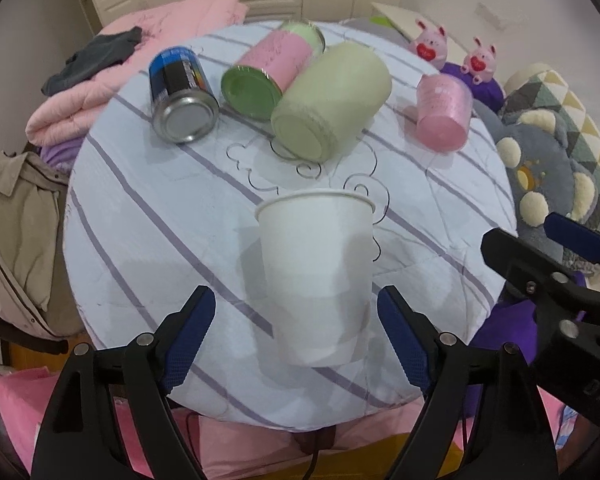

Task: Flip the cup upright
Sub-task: 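Lower the upright cup onto the table and open the left gripper, then move the right gripper to the upright white cup and grasp its body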

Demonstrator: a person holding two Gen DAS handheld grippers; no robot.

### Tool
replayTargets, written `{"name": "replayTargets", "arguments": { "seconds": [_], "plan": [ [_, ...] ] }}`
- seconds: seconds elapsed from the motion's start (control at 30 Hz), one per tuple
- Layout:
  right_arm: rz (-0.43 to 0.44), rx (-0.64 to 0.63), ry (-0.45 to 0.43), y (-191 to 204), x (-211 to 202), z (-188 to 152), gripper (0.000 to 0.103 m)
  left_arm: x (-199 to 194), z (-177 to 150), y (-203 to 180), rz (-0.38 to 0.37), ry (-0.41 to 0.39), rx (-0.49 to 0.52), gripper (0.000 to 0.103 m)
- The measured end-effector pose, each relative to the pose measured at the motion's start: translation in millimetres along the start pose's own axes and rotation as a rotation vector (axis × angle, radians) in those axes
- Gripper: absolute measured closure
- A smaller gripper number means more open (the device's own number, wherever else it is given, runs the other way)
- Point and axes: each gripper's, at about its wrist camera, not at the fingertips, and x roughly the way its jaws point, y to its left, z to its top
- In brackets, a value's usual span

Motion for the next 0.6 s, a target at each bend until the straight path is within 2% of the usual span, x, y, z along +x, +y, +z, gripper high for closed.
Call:
{"name": "replayTargets", "arguments": {
  "seconds": [0.3,0.6],
  "plan": [
    [0.007,-0.005,-0.005,25.6,-12.5,-1.4,0.022,-19.9,-3.0,29.8,-0.01,-0.054,0.021,0.015],
    [0.031,-0.05,0.037,69.2,-1.0,2.9,0.022,-18.9,-6.5,81.7,0.041,-0.054,0.013,0.015]
  ]
}}
